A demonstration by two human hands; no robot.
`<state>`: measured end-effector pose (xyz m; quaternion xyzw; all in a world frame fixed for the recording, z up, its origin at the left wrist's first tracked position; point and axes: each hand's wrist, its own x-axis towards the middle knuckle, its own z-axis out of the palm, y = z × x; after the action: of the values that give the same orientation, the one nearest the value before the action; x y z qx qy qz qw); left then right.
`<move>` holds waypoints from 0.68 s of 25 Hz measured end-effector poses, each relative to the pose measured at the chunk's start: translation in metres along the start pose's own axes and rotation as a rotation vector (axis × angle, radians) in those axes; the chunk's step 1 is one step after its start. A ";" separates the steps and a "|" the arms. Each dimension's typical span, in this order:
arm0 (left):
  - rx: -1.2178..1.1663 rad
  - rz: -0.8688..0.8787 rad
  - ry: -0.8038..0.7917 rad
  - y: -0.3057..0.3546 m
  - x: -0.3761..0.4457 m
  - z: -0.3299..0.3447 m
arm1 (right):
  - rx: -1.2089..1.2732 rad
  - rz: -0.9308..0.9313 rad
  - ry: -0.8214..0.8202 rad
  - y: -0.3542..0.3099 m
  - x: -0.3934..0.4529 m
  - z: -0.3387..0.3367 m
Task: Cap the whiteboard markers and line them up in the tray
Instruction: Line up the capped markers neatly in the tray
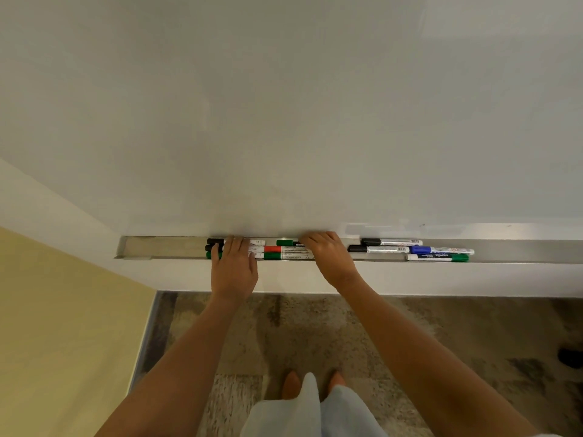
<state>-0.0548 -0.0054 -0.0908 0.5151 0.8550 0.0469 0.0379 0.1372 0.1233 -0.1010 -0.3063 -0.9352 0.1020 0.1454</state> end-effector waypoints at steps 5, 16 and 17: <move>0.015 0.001 0.012 0.002 -0.002 0.001 | 0.061 -0.004 -0.008 -0.006 0.000 0.007; 0.029 0.006 0.056 0.004 -0.003 0.002 | 0.089 -0.031 -0.010 -0.018 0.006 0.010; 0.031 0.005 0.059 0.004 -0.004 0.002 | 0.103 -0.015 0.007 -0.017 0.005 0.009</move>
<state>-0.0495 -0.0066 -0.0921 0.5161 0.8551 0.0489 0.0047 0.1209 0.1120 -0.1035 -0.2917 -0.9305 0.1478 0.1649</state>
